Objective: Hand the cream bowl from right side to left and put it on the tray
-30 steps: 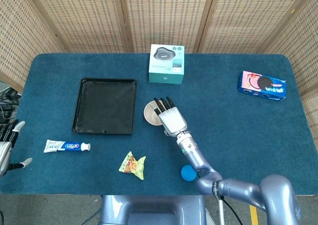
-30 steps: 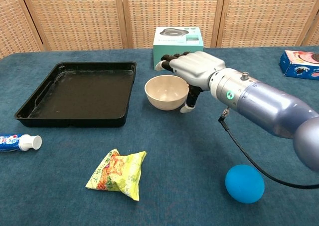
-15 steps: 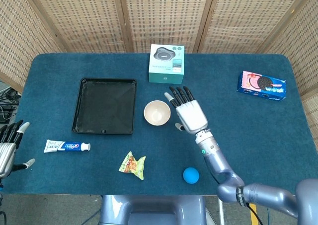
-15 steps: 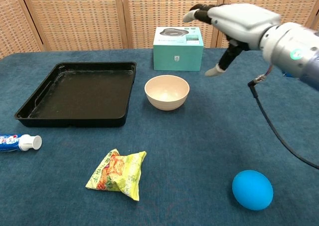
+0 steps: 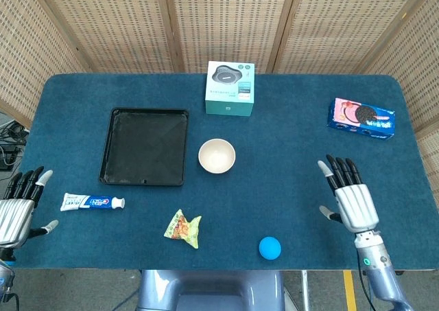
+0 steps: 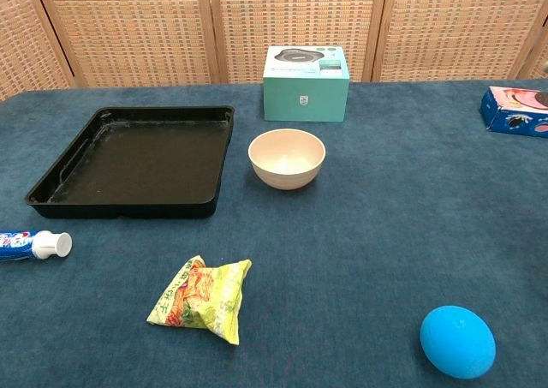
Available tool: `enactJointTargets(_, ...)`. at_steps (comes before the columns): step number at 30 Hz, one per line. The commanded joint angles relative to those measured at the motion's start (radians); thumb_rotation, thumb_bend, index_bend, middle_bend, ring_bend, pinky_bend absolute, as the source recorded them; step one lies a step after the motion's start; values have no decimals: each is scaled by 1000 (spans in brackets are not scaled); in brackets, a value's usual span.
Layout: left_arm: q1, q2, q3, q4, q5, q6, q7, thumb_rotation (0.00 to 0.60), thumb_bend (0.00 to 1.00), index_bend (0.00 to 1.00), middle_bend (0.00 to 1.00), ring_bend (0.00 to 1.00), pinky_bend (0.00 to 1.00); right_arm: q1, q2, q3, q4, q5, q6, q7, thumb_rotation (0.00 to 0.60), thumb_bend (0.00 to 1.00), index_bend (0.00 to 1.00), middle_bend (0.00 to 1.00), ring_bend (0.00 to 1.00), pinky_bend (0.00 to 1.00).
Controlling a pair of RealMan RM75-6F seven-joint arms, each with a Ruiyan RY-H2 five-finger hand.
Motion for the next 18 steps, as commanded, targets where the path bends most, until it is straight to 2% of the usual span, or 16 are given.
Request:
enactJointTargets(1, -8, -10, -2, 2, 0, -11, 0, 600, 17, 0, 0, 0, 0, -55, -3, -23, 71, -34, 48, 43, 600, 227, 40, 0, 0, 4)
enactJointTargets(6, -36, -18, -15, -3, 4, -37, 15, 600, 21, 0, 0, 0, 0, -70, -11, -15, 118, -49, 48, 91, 600, 227, 40, 0, 0, 4)
enactJointTargets(10, -101, -17, -68, -13, -4, -78, 44, 600, 54, 12, 0, 0, 0, -78, -5, 8, 125, -54, 56, 121, 600, 227, 40, 0, 0, 4)
enactJointTargets(13, -167, -23, -116, -19, -25, -133, 61, 600, 150, 110, 0, 0, 0, -82, 2, 22, 123, -53, 55, 148, 600, 227, 40, 0, 0, 4)
enactJointTargets(18, -282, -52, -179, -9, -75, -251, 84, 600, 223, 296, 0, 0, 0, -89, 9, 36, 128, -51, 48, 174, 600, 227, 40, 0, 0, 4)
